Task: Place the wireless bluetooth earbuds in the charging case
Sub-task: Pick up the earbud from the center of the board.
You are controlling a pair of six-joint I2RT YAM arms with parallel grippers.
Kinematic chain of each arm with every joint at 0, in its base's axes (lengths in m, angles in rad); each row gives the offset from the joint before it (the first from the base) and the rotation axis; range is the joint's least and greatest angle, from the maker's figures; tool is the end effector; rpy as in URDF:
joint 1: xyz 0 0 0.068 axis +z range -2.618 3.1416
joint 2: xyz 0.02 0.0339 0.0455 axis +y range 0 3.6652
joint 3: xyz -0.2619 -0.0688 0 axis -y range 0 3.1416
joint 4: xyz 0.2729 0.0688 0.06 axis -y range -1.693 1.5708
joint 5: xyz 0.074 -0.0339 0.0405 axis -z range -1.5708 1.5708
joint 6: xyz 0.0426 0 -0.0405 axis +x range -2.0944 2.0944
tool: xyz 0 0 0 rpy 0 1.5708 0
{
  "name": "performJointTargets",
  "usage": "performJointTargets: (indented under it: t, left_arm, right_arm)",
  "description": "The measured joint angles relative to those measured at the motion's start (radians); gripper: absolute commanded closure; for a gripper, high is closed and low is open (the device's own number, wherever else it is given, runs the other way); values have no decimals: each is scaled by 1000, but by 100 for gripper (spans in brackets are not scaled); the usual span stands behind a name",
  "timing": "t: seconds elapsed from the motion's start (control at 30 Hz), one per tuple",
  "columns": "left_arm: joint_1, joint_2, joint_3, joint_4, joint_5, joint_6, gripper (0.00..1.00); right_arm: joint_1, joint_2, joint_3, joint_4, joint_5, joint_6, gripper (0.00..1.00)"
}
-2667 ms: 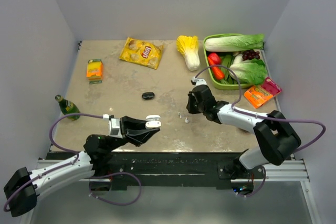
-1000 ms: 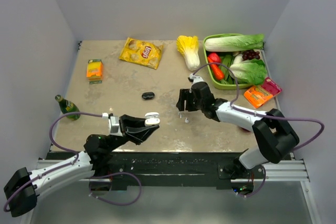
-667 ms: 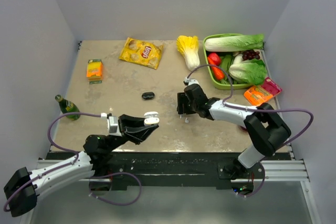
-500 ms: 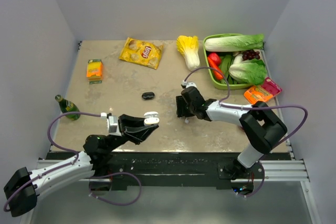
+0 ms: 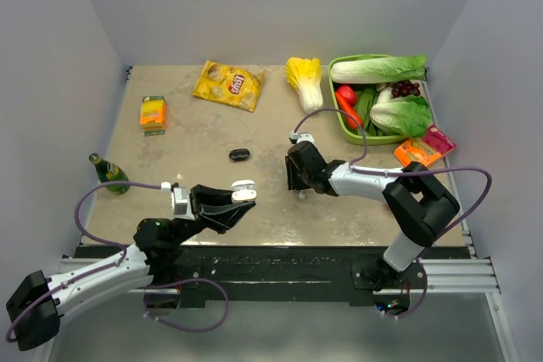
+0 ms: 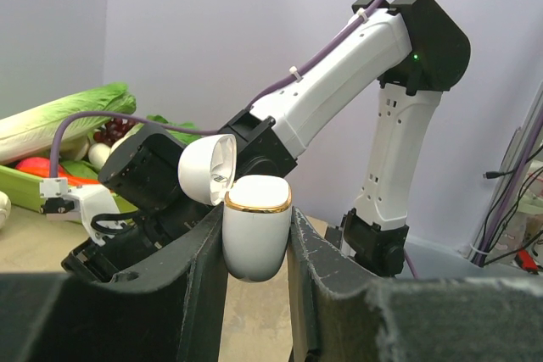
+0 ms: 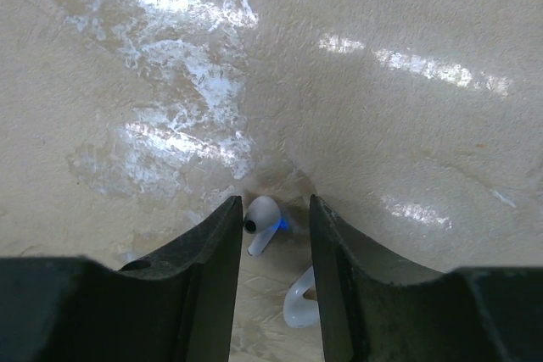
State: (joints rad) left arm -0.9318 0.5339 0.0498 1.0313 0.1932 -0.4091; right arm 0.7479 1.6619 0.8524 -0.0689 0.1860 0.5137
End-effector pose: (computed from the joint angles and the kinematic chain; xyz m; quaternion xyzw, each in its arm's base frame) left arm 0.0906 -0.1356 0.2331 0.2072 0.4492 -0.5762 0.6506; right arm 0.2616 0.2319 0.1290 -0.0781 0.9339 0.1287 0.3244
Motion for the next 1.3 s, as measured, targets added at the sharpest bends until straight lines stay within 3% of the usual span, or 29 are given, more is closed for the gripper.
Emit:
performJointTargets:
  t: [0.53, 0.77, 0.9, 1.03, 1.13, 1.23, 1.3]
  left_arm:
    - [0, -26, 0, -1, 0, 0, 100]
    - [0, -10, 0, 1, 1, 0, 100]
    - [0, -11, 0, 2, 2, 0, 100]
    - [0, -24, 0, 2, 2, -1, 100]
    - [0, -29, 0, 3, 2, -1, 100]
    - [0, -28, 0, 3, 2, -3, 100]
    - [0, -29, 0, 3, 2, -4, 100]
  right_arm:
    - [37, 39, 35, 0, 70, -2, 59]
    - [49, 35, 36, -10, 90, -9, 41]
    - [52, 4, 26, -48, 94, -8, 40]
    - [52, -81, -7, -69, 105, 0, 43]
    - [51, -138, -23, -73, 122, 3, 53]
    - [48, -142, -24, -71, 134, 2, 77]
    - [44, -128, -24, -71, 137, 0, 85]
